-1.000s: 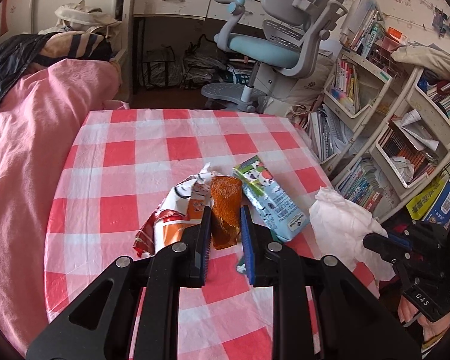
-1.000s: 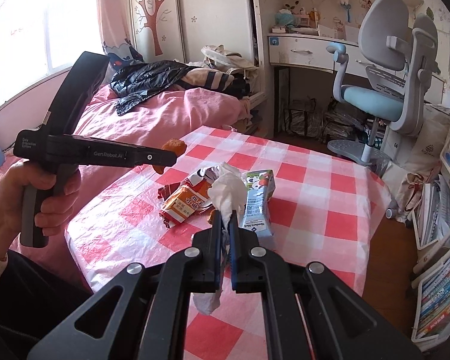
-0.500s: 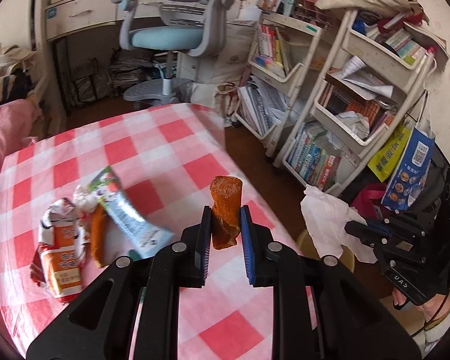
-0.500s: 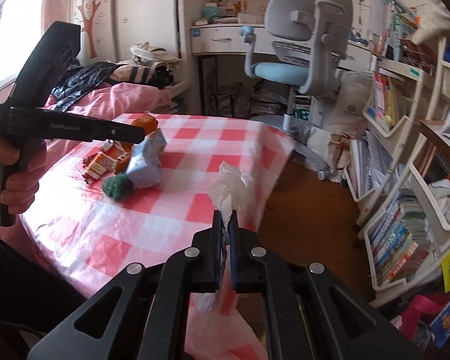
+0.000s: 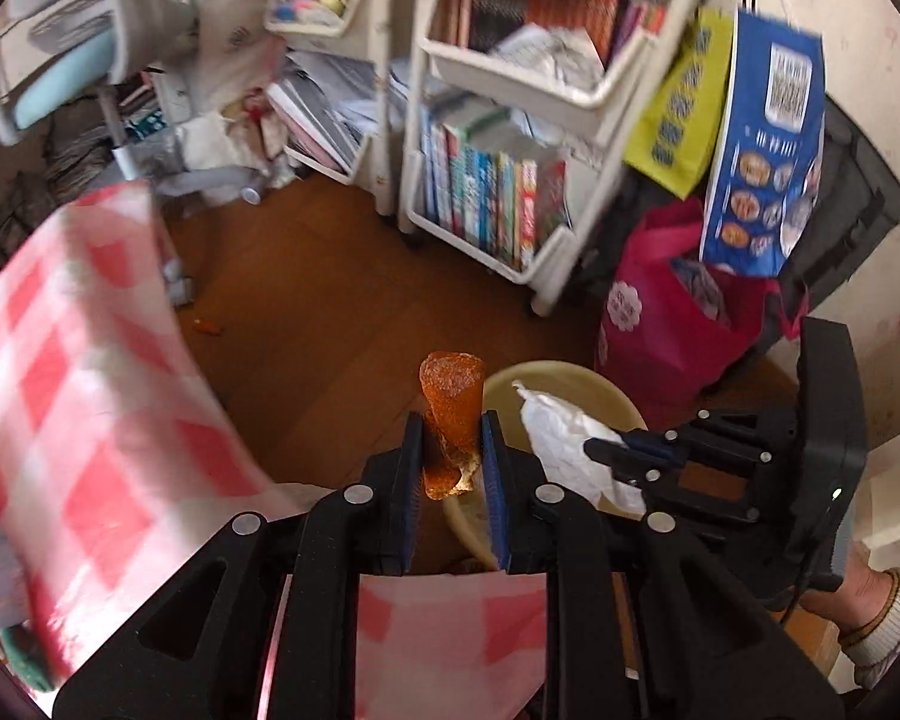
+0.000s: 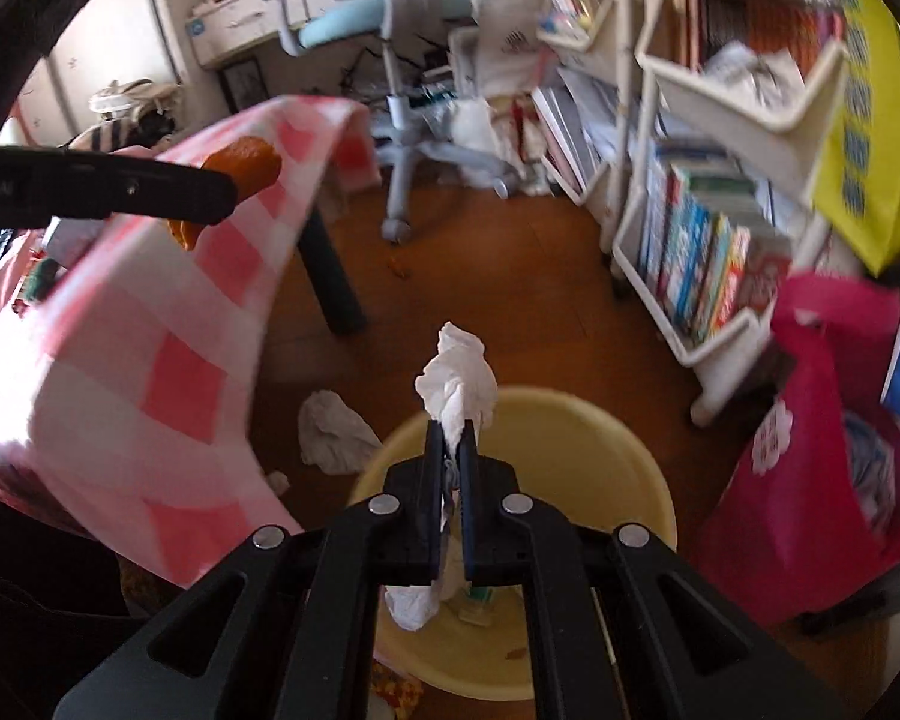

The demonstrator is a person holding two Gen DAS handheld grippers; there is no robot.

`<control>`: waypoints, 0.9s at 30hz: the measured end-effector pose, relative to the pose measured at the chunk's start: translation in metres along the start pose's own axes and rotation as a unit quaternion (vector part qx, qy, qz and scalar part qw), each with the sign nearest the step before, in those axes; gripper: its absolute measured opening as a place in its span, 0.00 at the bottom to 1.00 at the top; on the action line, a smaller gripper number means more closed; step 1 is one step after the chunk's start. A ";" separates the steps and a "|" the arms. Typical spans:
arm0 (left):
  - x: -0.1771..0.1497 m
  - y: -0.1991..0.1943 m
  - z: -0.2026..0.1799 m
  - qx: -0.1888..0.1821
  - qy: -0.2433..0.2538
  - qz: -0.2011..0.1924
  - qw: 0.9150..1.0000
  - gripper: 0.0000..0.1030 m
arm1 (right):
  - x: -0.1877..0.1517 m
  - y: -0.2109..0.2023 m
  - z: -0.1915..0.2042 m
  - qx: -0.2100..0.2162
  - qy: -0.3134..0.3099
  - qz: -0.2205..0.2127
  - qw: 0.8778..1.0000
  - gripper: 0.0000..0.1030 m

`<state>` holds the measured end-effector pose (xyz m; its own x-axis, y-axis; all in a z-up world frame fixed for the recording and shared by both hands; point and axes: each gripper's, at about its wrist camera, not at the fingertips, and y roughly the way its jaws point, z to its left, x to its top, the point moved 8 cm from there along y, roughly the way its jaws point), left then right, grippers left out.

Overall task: Collect trash
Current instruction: 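Open both tools over the wastebasket to drop snack piece and tissue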

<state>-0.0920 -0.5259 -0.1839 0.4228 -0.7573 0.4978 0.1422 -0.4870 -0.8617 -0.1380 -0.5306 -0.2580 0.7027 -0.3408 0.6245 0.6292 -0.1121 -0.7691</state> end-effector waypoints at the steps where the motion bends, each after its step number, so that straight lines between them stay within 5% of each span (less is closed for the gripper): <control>1: 0.001 0.012 -0.007 -0.004 0.001 0.010 1.000 0.18 | -0.006 0.006 -0.007 -0.003 0.007 0.006 1.000 0.06; 5: -0.006 0.055 -0.028 -0.008 0.014 0.059 0.998 0.20 | -0.025 0.020 -0.030 -0.008 0.037 0.024 0.999 0.19; 9: -0.011 0.065 -0.036 0.007 0.025 0.075 0.997 0.55 | -0.032 0.018 -0.039 -0.009 0.047 0.021 0.999 0.43; 12: -0.011 0.055 -0.034 0.021 0.024 0.057 0.998 0.60 | -0.028 0.009 -0.039 -0.009 0.048 0.011 0.999 0.43; 21: -0.013 -0.054 0.043 0.079 -0.037 -0.057 0.994 0.73 | 0.044 -0.043 0.035 0.015 -0.054 -0.075 0.996 0.49; 27: -0.040 -0.144 0.137 0.126 -0.129 -0.121 0.976 0.75 | 0.098 -0.077 0.136 0.051 -0.185 -0.120 0.974 0.56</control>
<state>-0.0070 -0.3657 -0.0936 0.5568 -0.4823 0.6763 0.4681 -0.4904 -0.7351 -0.0721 -0.4283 -0.1196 0.5913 0.0467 0.8051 0.8064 -0.0482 -0.5894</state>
